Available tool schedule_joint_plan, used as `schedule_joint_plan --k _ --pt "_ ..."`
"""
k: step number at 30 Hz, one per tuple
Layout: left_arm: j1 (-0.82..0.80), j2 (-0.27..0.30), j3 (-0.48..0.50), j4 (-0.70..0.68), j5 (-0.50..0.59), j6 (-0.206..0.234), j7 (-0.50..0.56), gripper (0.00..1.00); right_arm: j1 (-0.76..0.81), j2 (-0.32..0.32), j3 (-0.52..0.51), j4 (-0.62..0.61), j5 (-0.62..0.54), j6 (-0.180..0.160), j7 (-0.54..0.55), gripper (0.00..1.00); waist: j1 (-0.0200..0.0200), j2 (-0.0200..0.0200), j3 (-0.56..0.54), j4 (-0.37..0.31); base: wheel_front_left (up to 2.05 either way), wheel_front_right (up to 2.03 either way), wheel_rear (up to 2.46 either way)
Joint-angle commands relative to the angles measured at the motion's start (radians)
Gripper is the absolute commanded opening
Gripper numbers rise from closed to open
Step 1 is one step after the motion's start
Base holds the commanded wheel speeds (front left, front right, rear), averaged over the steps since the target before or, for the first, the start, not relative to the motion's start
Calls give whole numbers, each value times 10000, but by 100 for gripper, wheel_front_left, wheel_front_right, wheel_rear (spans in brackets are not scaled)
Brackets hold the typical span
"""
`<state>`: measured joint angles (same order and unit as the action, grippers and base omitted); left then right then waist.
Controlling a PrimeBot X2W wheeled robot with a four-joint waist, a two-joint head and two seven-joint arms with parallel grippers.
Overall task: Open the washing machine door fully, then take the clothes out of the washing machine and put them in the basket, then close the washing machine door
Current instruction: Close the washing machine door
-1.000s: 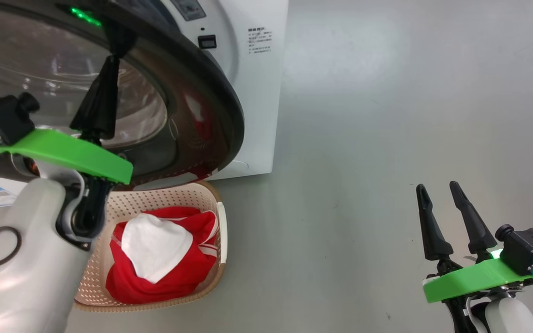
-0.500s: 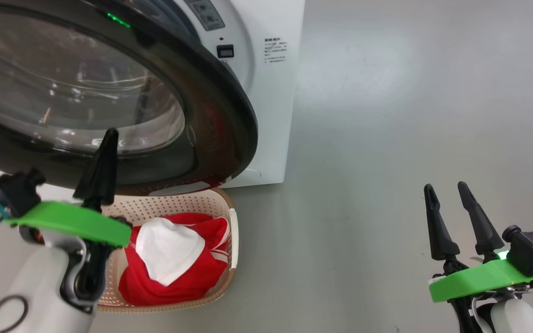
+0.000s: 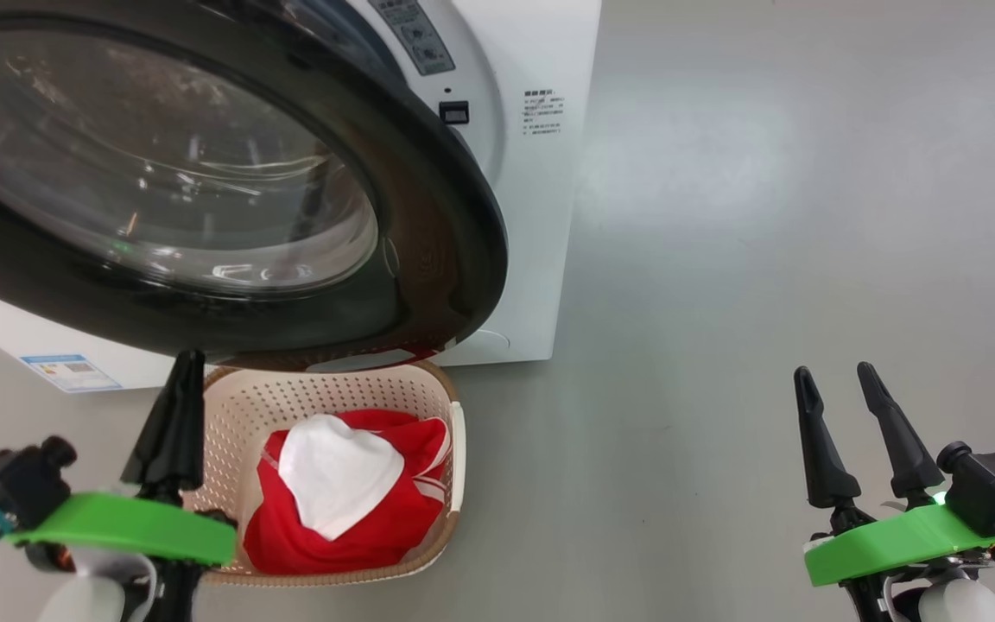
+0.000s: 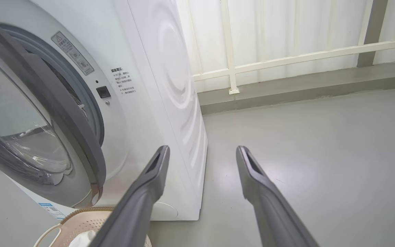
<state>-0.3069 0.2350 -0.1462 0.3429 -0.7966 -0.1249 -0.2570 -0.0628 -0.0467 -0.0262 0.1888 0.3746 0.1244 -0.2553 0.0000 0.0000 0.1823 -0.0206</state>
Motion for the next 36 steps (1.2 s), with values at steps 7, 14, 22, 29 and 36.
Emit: schedule_joint_plan --k 7,14,22,29,36 --pt "867 76 1039 -752 1115 -58 -47 49 291 -35 62 -232 -185 63 -65 100 0 0 -242 123 0 0 0" --pt "1479 -203 1568 -967 1965 -58 -47 100 453 -35 29 -261 -240 63 -65 100 0 0 -383 166 0 0 0" --pt "1996 -464 2114 -1389 2813 -58 -47 100 619 -35 -35 -313 -278 63 -65 100 0 0 -487 184 0 0 0" --pt "2439 -716 2569 -1847 3871 -58 -47 100 801 -35 -71 -362 -306 63 -65 100 0 0 -623 192 0 0 0" --pt "2822 -1053 2931 -2181 4592 -58 -47 100 969 -35 -104 -388 -291 63 -65 100 0 0 -708 221 0 0 0"
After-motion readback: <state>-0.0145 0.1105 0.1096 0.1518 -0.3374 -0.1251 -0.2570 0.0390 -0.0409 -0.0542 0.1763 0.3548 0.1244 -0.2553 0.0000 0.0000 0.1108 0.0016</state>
